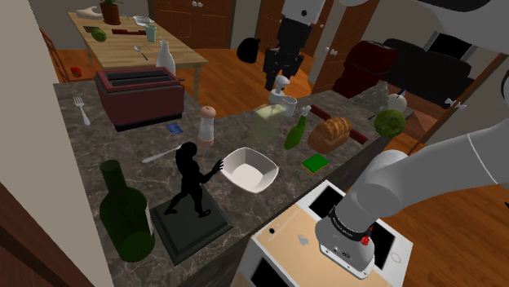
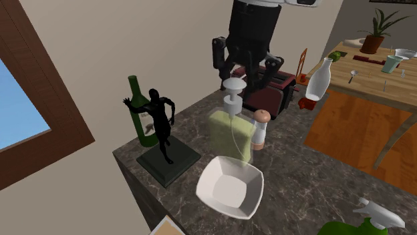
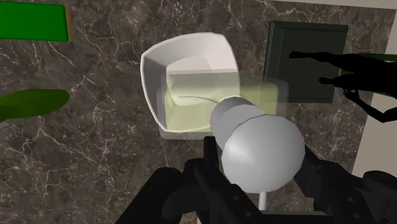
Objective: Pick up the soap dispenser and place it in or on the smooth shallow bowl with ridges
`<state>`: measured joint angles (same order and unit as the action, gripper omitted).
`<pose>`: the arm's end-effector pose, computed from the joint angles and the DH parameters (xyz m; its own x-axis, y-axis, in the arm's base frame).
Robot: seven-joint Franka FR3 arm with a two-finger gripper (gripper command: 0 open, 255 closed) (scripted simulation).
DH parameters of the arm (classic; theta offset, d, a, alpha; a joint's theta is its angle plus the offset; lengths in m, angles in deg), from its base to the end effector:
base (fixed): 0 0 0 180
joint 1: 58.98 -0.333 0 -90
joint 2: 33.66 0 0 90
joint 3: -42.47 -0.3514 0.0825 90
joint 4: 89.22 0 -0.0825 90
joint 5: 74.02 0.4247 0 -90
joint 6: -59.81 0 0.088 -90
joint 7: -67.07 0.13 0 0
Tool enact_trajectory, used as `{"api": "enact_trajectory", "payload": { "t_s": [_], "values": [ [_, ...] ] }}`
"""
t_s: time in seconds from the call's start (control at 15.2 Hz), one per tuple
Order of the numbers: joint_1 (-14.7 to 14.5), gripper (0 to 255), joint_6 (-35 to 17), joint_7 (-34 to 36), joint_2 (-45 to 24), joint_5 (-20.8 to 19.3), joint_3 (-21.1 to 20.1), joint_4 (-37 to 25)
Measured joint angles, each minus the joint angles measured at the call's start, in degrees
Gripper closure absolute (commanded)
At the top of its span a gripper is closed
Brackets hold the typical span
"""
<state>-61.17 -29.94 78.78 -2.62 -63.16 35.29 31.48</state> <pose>0.3923 0.1019 0.6305 0.9980 -0.0563 -0.0271 -0.0592 -0.9908 -0.1217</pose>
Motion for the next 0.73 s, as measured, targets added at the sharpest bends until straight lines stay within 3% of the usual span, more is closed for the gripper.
{"api": "enact_trajectory", "payload": {
  "t_s": [0.73],
  "values": [
    [0.0, 255, -7.2, -1.5, 2.1, 0.4, 0.0, 9.6]
  ]
}}
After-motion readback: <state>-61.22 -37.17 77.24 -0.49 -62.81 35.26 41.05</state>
